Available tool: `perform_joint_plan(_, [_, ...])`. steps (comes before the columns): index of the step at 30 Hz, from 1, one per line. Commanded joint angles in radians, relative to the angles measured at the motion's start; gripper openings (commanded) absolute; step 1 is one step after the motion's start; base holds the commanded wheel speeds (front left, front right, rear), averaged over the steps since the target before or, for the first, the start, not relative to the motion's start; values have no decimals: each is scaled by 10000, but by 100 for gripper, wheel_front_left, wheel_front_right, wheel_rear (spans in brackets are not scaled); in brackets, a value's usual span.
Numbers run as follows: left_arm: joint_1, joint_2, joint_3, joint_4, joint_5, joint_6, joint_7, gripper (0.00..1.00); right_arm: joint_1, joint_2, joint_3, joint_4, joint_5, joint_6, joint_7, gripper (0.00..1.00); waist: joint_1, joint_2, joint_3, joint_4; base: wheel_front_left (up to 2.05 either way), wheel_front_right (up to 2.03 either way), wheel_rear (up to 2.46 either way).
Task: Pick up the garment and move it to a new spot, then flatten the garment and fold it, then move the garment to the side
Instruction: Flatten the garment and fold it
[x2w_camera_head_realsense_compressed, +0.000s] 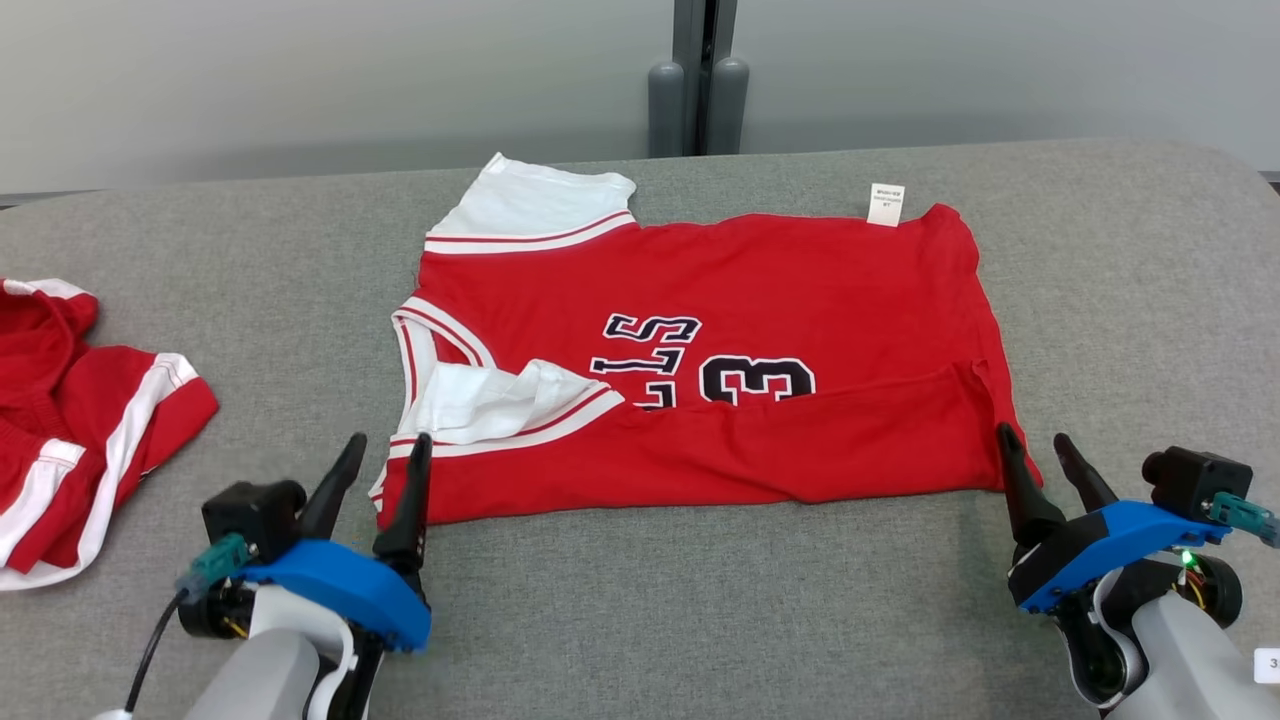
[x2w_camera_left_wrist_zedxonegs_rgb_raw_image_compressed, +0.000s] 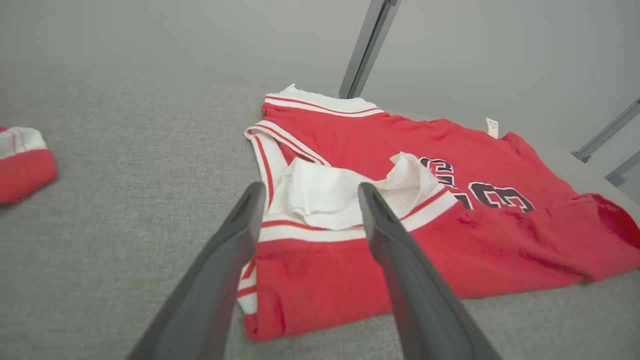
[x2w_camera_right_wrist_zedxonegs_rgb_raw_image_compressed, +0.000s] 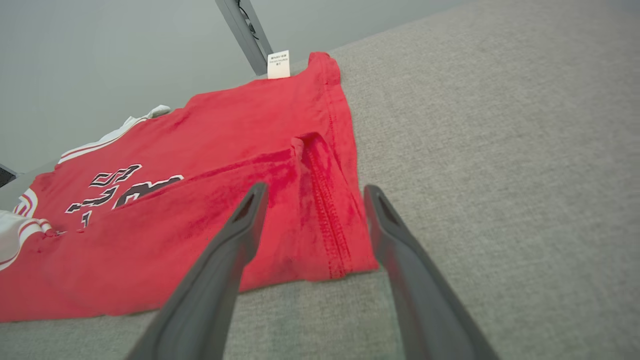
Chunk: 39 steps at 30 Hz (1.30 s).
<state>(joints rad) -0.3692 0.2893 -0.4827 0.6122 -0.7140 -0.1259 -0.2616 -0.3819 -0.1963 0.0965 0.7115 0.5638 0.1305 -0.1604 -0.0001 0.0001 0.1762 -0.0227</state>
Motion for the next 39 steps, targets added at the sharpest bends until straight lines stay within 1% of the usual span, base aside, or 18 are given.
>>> perform_joint_plan(1, [177, 45, 70, 14, 176, -80, -43, 100, 86, -102, 61, 55, -91, 5, -73, 100, 1, -1, -5, 26, 0, 0, 0])
perform_joint_plan(4, [432, 0, 80, 87, 406, -80, -44, 100, 29, -309, 173, 204, -326, 5, -110, 100, 1, -1, 33, 65, 0, 0, 0])
perform_joint_plan(9, [522, -3, 25, 452, 566, -80, -46, 100, -330, -403, 345, 662, -796, 5, -216, 100, 1, -1, 164, 78, 0, 0, 0])
perform_joint_plan(14, [318, -119, -47, 1006, 472, -81, -46, 100, -689, -281, 455, 1305, -1062, 5, -321, 100, 1, -1, 283, 82, 0, 0, 0])
perform_joint_plan(24, [-193, -384, -470, 1704, 116, -81, -15, 100, -1361, -70, 594, 2632, -1098, 5, -545, 100, 1, -1, 575, 135, 0, 0, 0])
perform_joint_plan(25, [-254, -418, -506, 1780, 11, -81, -12, 60, -1406, -18, 645, 2725, -1070, 5, -553, 51, 1, -1, 586, 146, 0, 0, 0])
perform_joint_plan(26, [-301, -425, -559, 1860, -71, -81, -12, 31, -1444, 38, 707, 2802, -1045, 5, -565, 24, 1, -1, 592, 150, 0, 0, 0])
perform_joint_plan(27, [-356, -434, -618, 1892, -149, -81, -12, 0, -1486, 82, 747, 2868, -994, 5, -574, 0, 1, -1, 600, 146, 0, 0, 0])
perform_joint_plan(30, [-437, -466, -602, 1794, -406, -81, -15, 0, -1576, 219, 674, 2943, -554, 5, -671, 0, 1, -1, 555, 145, 0, 0, 0])
perform_joint_plan(33, [-328, -432, -517, 1637, -542, -49, -28, 0, -1504, 169, 768, 2918, -308, 5, -798, 0, 1, -1, 398, 155, 0, 0, 0])
perform_joint_plan(39, [348, -286, -72, 978, -637, -49, -28, 0, -909, 70, 977, 2421, 242, 5, -999, 0, 1, -1, -125, 218, 0, 0, 0])
